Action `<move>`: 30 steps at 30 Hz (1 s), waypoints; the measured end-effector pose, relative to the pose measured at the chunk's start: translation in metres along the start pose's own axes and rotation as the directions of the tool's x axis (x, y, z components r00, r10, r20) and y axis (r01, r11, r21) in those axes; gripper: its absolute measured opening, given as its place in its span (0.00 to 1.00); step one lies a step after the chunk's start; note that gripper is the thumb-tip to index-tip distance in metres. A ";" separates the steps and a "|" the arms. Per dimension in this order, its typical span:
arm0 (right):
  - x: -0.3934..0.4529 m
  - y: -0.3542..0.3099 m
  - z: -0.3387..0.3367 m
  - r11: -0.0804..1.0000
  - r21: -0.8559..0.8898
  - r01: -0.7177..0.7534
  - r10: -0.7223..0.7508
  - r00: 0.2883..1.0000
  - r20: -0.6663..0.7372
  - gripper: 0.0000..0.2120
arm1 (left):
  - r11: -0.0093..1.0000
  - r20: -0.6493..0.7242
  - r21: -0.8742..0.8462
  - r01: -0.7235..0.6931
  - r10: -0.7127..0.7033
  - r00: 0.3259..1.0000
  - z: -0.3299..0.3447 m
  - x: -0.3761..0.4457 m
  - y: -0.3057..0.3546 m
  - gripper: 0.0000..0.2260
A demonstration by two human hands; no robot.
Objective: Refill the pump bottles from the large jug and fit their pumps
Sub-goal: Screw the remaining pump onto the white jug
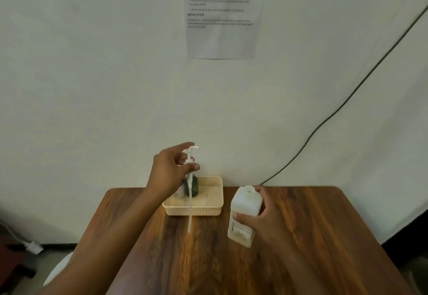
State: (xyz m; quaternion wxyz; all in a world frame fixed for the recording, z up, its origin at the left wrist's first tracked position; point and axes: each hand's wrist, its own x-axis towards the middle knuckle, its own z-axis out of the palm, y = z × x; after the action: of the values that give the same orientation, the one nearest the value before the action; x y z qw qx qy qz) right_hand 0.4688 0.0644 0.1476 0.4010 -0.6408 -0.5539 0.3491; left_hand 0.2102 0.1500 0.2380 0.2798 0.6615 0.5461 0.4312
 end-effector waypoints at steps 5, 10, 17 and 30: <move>-0.009 -0.023 -0.025 0.994 0.002 0.111 -0.111 0.993 -0.038 0.40 | 0.984 -0.079 -0.073 -0.164 0.159 0.984 -0.001 0.012 0.105 0.25; -0.021 -0.041 -0.042 0.980 0.026 0.196 -0.195 0.980 -0.025 0.30 | 0.937 -0.168 -0.151 -0.316 0.291 0.942 0.003 0.012 0.183 0.25; -0.028 -0.059 -0.055 0.969 -0.094 0.228 -0.233 0.971 -0.045 0.34 | 0.906 -0.241 -0.150 -0.397 0.356 0.903 0.018 0.003 0.224 0.26; -0.021 -0.083 -0.076 0.949 -0.108 0.298 -0.306 0.950 -0.069 0.35 | 0.914 -0.156 -0.135 -0.382 0.362 0.919 0.056 -0.031 0.213 0.26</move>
State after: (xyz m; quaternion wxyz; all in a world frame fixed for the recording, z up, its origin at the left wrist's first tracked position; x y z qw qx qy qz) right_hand 0.4975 0.0399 0.2552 0.4415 -0.5812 -0.6440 0.2292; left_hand 0.3606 0.0736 0.3824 0.2099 0.6993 0.3898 0.5613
